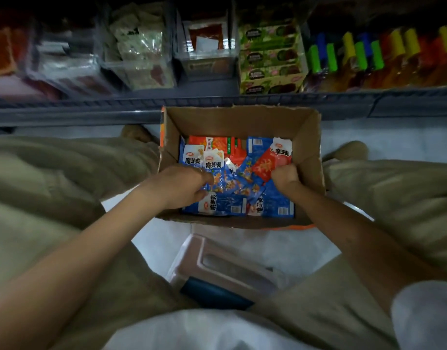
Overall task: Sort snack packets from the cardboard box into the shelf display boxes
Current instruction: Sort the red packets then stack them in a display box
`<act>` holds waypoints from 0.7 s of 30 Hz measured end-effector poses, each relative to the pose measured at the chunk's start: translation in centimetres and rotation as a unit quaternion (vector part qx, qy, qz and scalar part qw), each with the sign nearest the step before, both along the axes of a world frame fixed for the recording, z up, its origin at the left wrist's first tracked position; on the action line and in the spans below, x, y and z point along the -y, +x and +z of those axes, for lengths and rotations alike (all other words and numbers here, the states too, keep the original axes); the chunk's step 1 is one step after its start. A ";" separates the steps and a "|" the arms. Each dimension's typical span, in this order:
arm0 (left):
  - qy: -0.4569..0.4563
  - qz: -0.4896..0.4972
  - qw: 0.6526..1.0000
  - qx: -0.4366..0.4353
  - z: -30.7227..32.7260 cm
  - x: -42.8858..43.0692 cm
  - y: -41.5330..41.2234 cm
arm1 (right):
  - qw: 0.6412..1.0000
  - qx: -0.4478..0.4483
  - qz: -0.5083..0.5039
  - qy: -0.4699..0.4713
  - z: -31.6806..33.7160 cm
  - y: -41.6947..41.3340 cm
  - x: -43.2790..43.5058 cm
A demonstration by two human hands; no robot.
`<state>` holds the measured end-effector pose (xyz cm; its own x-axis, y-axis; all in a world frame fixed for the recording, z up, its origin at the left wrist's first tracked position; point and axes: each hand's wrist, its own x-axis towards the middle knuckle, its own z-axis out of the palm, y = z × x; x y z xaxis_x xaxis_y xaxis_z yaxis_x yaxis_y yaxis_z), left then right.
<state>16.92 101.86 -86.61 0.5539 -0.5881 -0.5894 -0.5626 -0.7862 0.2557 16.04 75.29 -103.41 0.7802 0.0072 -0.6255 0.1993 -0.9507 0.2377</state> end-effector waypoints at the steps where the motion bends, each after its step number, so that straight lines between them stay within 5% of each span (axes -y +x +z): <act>1: 0.012 0.004 1.000 -0.024 -0.2 0.1 -0.1 | 1.000 0.005 -0.009 0.004 0.6 0.0 -0.2; 4: 0.036 0.044 0.994 -0.098 -1.0 -0.1 0.0 | 0.985 -0.034 -0.155 0.063 2.8 1.7 -0.8; 7: 0.008 0.118 0.980 -0.163 -1.5 -0.1 0.1 | 0.919 -0.079 -0.330 0.200 6.1 4.6 -1.5; 10: -0.109 0.243 0.937 -0.228 -1.4 0.6 0.1 | 0.846 -0.104 -0.402 0.334 10.4 5.9 -2.9; 12: -0.210 0.365 0.872 -0.248 -1.3 1.3 0.1 | 0.747 -0.143 -0.438 0.479 12.8 6.0 -4.3; 15: -0.370 0.557 0.683 -0.295 -0.8 1.7 0.3 | 0.614 -0.240 -0.431 0.616 14.2 5.2 -5.9; 17: -0.441 0.600 0.607 -0.278 -0.6 1.4 0.6 | 0.604 -0.292 -0.395 0.628 13.7 4.7 -6.6; 21: -0.432 0.616 0.646 -0.125 -1.0 0.4 0.7 | 0.611 -0.346 -0.356 0.617 11.4 4.2 -6.5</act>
<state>17.61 101.44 -87.60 0.8663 0.0396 -0.4979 0.4992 -0.0995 0.8607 20.23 81.82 -92.03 0.4124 0.6198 -0.6676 -0.7216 -0.2250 -0.6547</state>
